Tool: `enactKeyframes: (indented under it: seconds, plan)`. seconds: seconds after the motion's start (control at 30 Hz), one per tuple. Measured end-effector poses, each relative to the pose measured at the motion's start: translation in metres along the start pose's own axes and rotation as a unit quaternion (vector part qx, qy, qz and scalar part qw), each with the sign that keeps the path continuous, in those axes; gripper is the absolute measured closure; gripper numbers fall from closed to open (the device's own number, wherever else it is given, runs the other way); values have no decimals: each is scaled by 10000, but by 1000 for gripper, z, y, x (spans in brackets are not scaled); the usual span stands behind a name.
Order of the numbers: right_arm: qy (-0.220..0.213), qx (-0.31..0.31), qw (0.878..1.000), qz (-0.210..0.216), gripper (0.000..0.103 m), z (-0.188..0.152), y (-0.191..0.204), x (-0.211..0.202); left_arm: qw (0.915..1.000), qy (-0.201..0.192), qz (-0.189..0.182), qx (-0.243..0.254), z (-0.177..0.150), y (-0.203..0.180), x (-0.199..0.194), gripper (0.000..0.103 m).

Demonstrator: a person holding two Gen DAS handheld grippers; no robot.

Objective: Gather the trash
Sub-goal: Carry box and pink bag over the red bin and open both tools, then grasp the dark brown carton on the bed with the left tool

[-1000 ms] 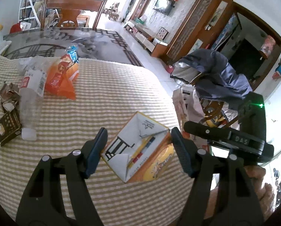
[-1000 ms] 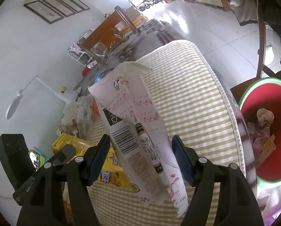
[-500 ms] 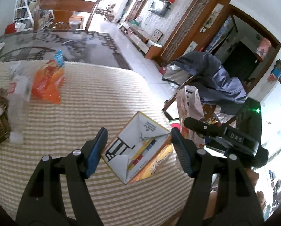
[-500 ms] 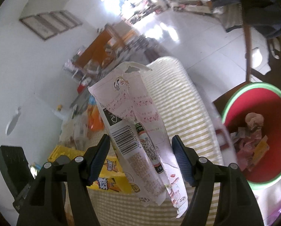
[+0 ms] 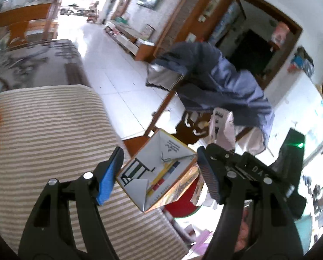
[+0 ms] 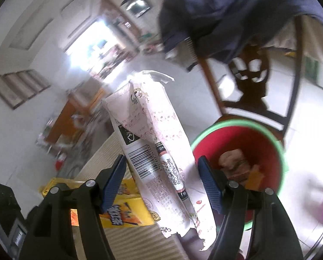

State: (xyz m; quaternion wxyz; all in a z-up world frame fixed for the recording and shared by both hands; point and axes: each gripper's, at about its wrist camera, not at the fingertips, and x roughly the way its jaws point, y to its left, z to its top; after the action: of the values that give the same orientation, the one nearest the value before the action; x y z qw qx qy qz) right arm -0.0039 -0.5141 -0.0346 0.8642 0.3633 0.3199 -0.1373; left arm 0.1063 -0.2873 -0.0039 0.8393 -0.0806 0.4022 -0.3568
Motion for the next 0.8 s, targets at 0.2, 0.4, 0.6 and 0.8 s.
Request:
enactKeyframes:
  seconds: [0.2, 0.4, 0.6, 0.8]
  plan:
    - [-306, 42, 9990, -315, 18, 6, -7, -6, 9997, 140, 124, 177, -10, -8, 19, 14]
    - [-274, -532, 9978, -300, 13, 3, 14, 1, 9991, 28, 421, 54, -23, 26, -13, 8]
    - [-51, -991, 9945, -324, 13, -7, 38, 10, 9885, -173, 1439, -433, -52, 111, -91, 7]
    - [251, -1282, 9910, -282, 13, -20, 64, 22, 9503, 87, 3018, -757, -90, 220, -173, 6]
